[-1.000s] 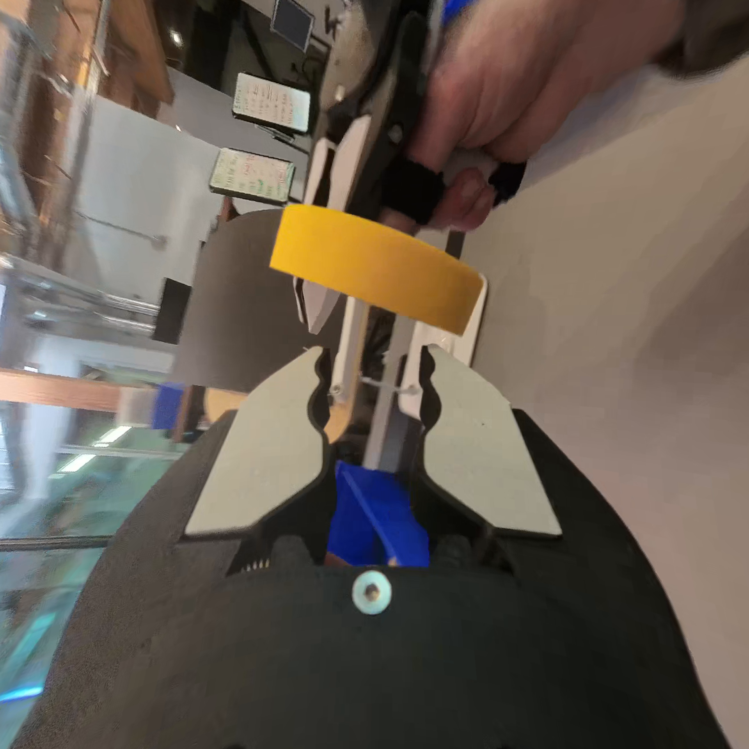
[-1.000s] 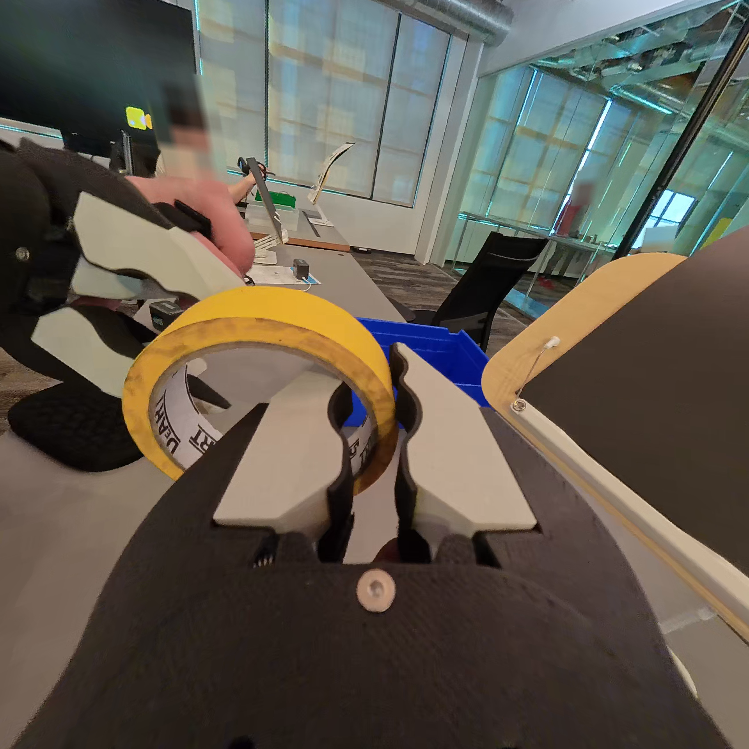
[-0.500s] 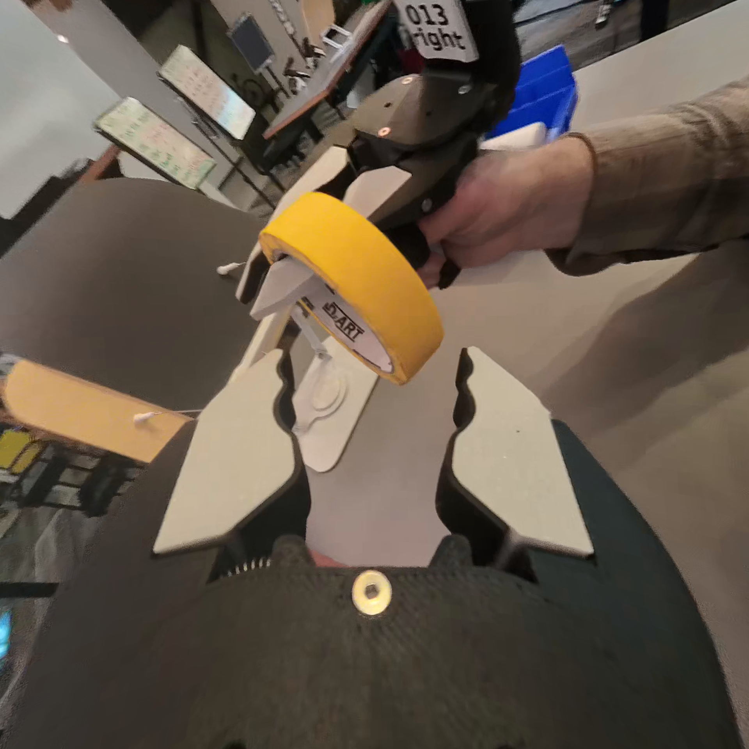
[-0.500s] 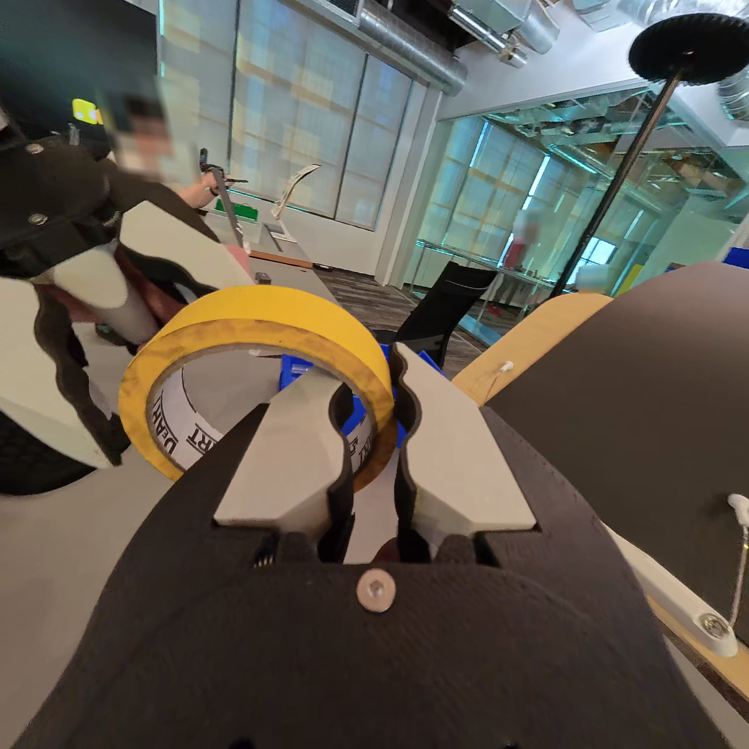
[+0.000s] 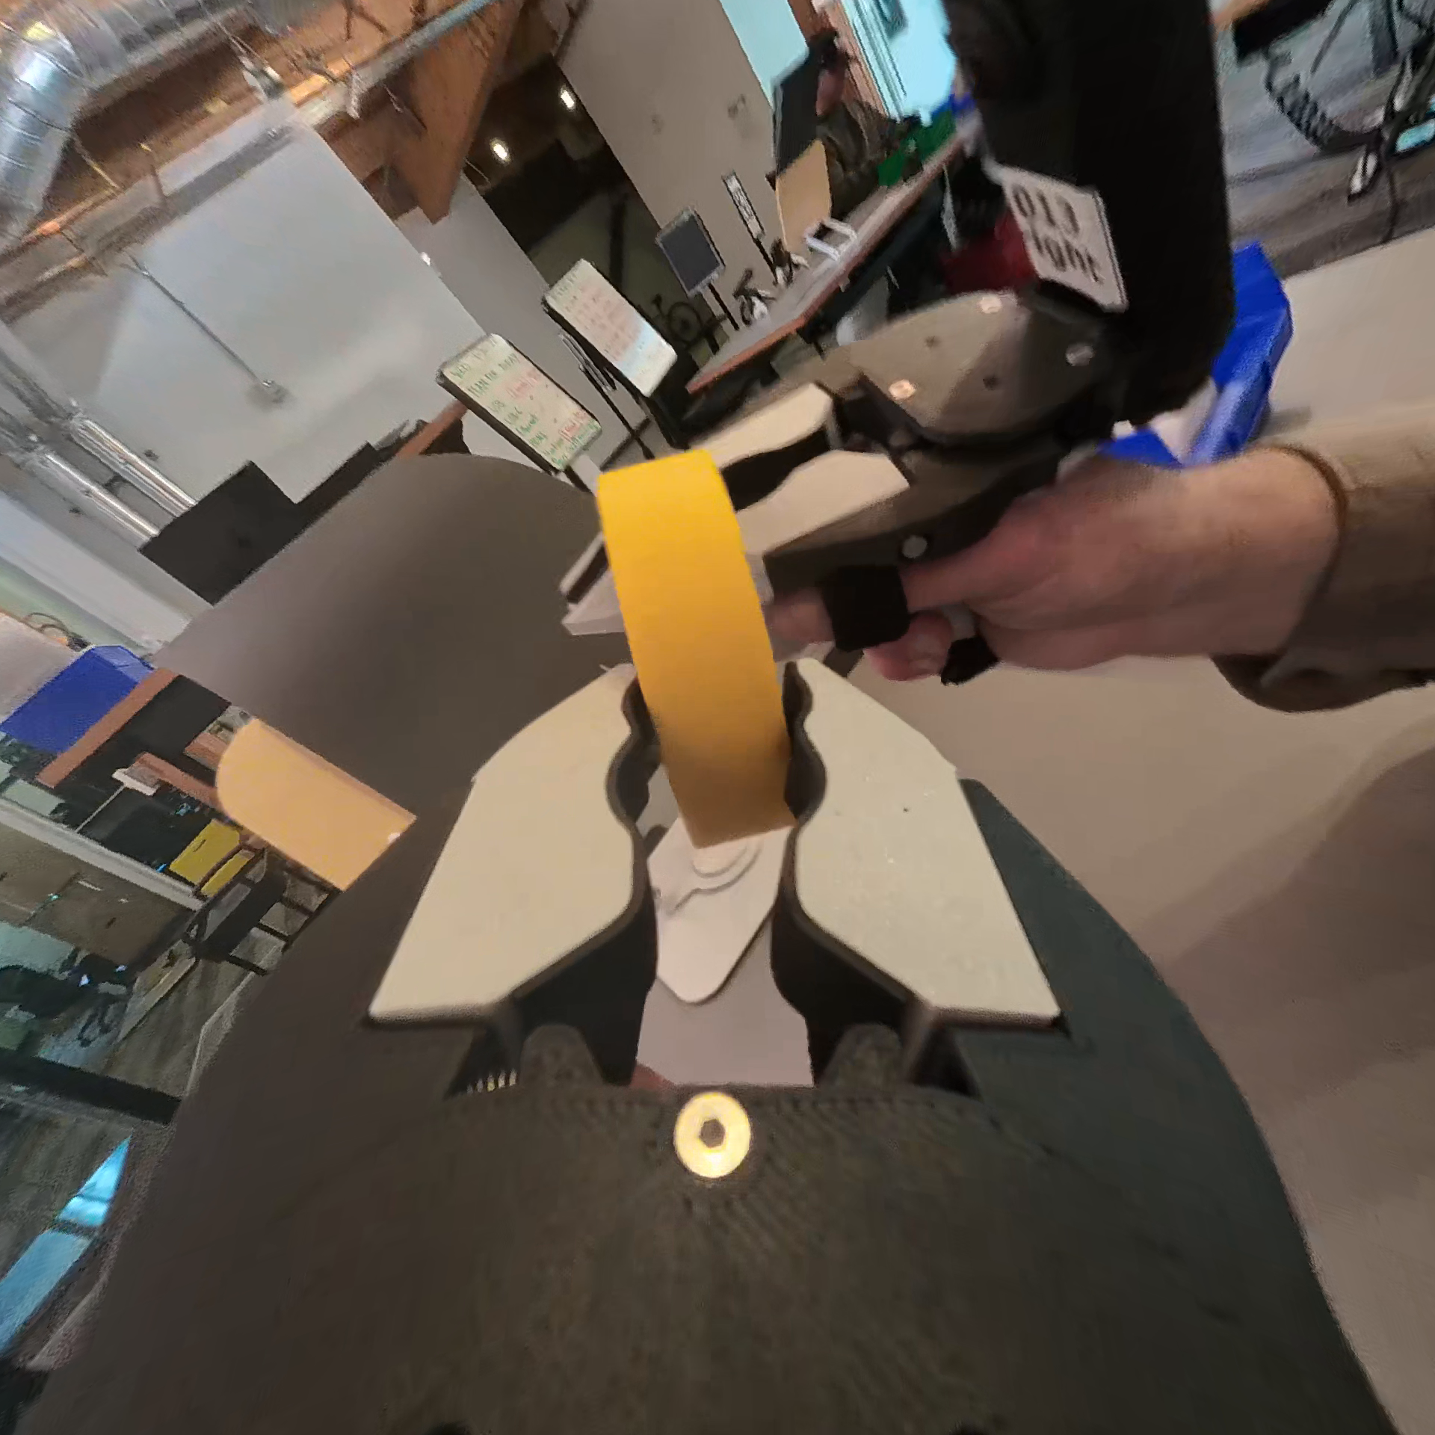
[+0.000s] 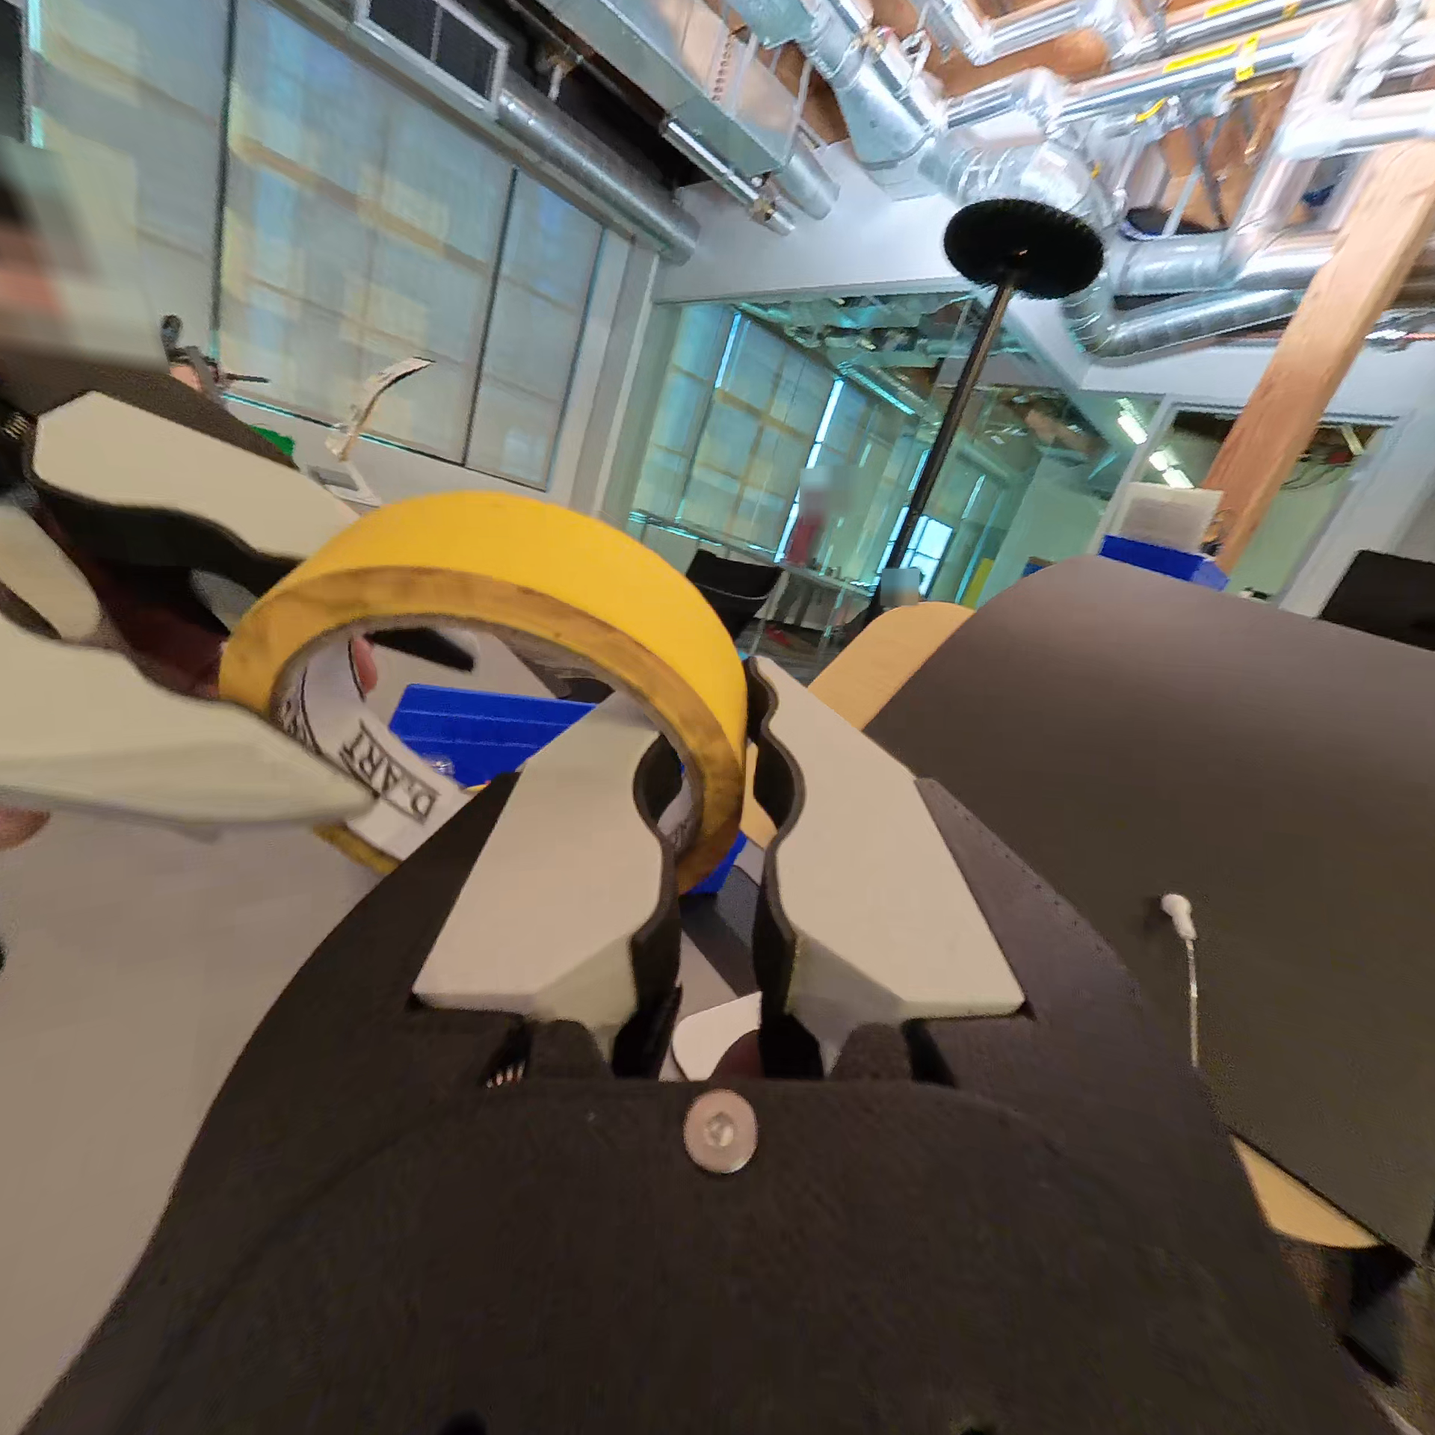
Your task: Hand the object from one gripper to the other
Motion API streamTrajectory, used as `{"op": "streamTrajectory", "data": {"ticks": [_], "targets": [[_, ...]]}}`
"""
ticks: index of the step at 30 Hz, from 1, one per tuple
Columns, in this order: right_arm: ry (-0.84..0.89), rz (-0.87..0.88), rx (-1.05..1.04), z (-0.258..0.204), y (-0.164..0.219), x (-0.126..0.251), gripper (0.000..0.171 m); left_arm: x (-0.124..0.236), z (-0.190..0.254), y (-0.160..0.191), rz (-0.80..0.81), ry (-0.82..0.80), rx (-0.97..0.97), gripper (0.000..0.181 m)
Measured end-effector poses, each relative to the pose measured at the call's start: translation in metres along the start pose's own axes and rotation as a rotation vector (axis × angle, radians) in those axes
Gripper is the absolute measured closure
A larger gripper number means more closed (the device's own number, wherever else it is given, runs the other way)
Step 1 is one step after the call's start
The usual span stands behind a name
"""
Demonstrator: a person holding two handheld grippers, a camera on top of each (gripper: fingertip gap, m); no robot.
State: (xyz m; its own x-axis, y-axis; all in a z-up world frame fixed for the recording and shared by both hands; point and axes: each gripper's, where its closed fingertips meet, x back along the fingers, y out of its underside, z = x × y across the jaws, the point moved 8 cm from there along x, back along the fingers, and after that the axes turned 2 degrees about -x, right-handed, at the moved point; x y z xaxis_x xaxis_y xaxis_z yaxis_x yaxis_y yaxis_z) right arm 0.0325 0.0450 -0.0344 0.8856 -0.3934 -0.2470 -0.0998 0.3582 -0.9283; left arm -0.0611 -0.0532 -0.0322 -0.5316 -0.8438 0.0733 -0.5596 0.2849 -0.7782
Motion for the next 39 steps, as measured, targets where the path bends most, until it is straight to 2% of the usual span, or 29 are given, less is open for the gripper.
{"op": "streamTrajectory", "data": {"ticks": [6, 9, 12, 22, 27, 31, 39], "targets": [[0.048, 0.029, 0.057, -0.003, -0.004, 0.003, 0.161, 0.002, -0.007, -0.004, 0.030, -0.044, 0.007, 0.153], [0.077, 0.036, 0.077, -0.006, -0.007, 0.004, 0.162, 0.002, -0.007, -0.005, 0.057, -0.095, -0.003, 0.148], [0.083, 0.038, 0.089, -0.005, -0.008, 0.004, 0.162, 0.001, -0.005, -0.005, 0.053, -0.105, -0.008, 0.155], [0.020, 0.036, 0.078, -0.001, -0.012, 0.005, 0.154, 0.002, -0.007, -0.010, 0.053, -0.178, -0.084, 0.155], [0.004, 0.060, 0.091, 0.000, -0.016, 0.007, 0.147, 0.008, -0.017, -0.009, 0.114, -0.145, 0.091, 0.155], [-0.027, 0.022, 0.002, 0.000, -0.011, 0.004, 0.143, 0.012, -0.021, -0.004, 0.209, -0.102, 0.266, 0.155], [-0.130, -0.053, -0.176, -0.011, 0.006, -0.007, 0.140, 0.012, -0.005, -0.003, 0.235, -0.192, 0.145, 0.155]]}}
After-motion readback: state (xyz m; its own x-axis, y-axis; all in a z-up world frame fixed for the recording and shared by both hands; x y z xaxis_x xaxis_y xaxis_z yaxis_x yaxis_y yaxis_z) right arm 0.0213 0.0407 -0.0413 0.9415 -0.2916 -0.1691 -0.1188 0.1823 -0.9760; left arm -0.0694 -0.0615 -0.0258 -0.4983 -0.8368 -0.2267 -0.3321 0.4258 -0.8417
